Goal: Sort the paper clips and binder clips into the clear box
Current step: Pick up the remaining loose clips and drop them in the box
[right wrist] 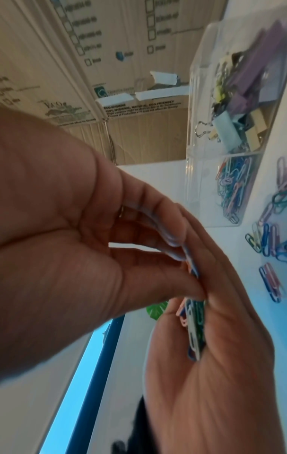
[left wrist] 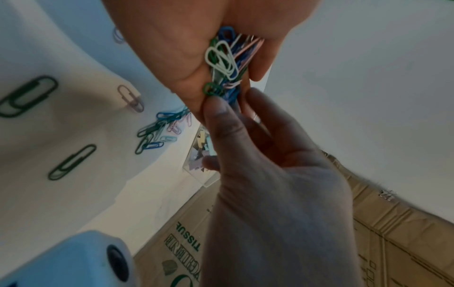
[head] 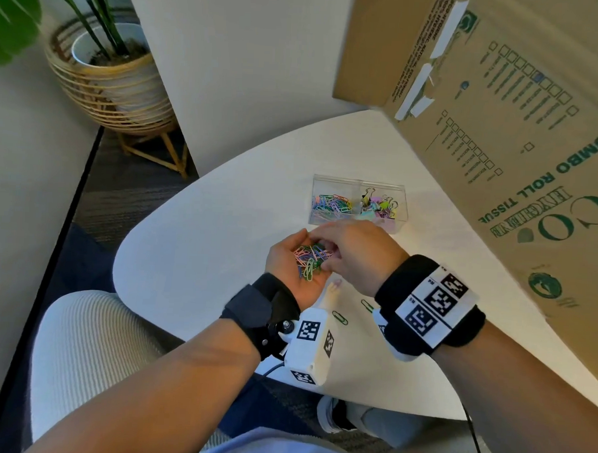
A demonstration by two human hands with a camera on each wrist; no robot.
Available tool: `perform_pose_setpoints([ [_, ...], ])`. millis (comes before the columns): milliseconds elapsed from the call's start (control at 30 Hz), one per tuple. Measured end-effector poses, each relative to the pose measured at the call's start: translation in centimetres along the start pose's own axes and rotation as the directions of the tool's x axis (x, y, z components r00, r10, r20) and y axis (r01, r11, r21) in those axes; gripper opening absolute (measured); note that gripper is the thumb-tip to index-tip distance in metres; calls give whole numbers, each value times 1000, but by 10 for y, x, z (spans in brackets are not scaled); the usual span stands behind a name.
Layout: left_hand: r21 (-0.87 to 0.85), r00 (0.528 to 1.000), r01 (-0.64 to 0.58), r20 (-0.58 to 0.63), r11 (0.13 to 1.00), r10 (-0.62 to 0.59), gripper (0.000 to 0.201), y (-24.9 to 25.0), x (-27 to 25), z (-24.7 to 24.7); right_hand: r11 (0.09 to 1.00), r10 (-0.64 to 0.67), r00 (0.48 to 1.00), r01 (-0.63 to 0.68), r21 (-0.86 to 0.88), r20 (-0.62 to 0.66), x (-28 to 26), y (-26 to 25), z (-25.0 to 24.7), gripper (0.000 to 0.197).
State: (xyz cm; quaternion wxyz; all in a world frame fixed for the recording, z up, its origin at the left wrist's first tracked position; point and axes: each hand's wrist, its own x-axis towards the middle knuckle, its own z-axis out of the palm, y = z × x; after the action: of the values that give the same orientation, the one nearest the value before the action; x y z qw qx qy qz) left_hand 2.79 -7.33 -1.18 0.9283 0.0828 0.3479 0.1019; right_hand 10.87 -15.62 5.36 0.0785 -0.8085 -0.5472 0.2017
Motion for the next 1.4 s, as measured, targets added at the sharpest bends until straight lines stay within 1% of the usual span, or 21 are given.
perform_pose_setpoints([
  [67,13,1000,9,2,1000,-9,44,-1,1,1,1000,-13,1000,13,-5,4,2,0,1,33],
  [167,25,1000,19,-2,999,-19,46,-3,2,2,998,-32,999,35,-61,39,5,-4,4,25],
  [233,10,1000,27,-8,1000,-26,47,-3,4,1,998,-34,999,35,-49,32,6,-6,5,25],
  [300,16,1000,23,4,1000,-23,47,-3,5,-1,1000,-13,1000,13,-3,13,4,-5,5,27],
  [400,33,1000,1,26,999,-2,46,-1,4,0,997,15,999,-12,81,-36,-2,-2,4,22],
  [500,18,999,-9,40,1000,8,45,-1,5,1,963,68,993,-39,267,-99,-2,3,5,17],
  [567,21,998,4,59,1000,-5,45,-1,5,2,881,152,981,-78,467,-122,0,11,7,15],
  [667,16,997,20,75,1000,-21,44,-1,5,1,678,257,962,-113,727,-90,-4,20,9,17],
  [733,6,996,24,82,1000,-24,44,-1,4,0,541,299,952,-113,834,-65,-7,22,6,18],
  [767,-4,997,21,76,1000,-21,43,-1,4,-1,494,324,943,-98,864,-78,-7,24,3,18],
  [833,-11,998,16,60,1000,-16,42,-1,4,-3,457,395,906,-48,888,-155,-2,30,-6,17],
  [900,-8,998,24,52,1000,-23,42,0,4,-4,468,450,858,8,884,-246,6,36,-18,17],
  [967,-2,998,32,53,999,-32,42,-1,4,-4,521,472,821,35,853,-322,16,41,-28,16],
  [1067,5,998,34,55,999,-34,42,-2,3,-4,589,506,771,17,808,-386,35,47,-33,15],
  [1100,5,998,36,56,999,-37,41,-2,3,-4,622,508,769,-14,783,-389,41,48,-31,15],
  [1167,3,998,39,55,999,-39,41,-3,3,-5,721,482,811,-151,676,-333,50,50,-27,14],
  [1233,2,997,37,61,999,-37,41,-3,3,-7,802,459,859,-289,522,-229,53,52,-21,28],
  [1267,5,997,36,67,999,-36,40,-2,3,-8,826,448,869,-312,469,-210,51,52,-19,33],
  [1300,8,997,34,72,999,-34,40,-1,3,-8,847,431,873,-303,437,-230,49,49,-17,33],
  [1367,13,996,25,81,1000,-26,40,1,4,-8,878,383,871,-240,414,-307,38,39,-17,24],
  [1400,9,996,20,85,1000,-21,40,2,4,-8,889,345,884,-200,411,-316,32,33,-16,20],
])
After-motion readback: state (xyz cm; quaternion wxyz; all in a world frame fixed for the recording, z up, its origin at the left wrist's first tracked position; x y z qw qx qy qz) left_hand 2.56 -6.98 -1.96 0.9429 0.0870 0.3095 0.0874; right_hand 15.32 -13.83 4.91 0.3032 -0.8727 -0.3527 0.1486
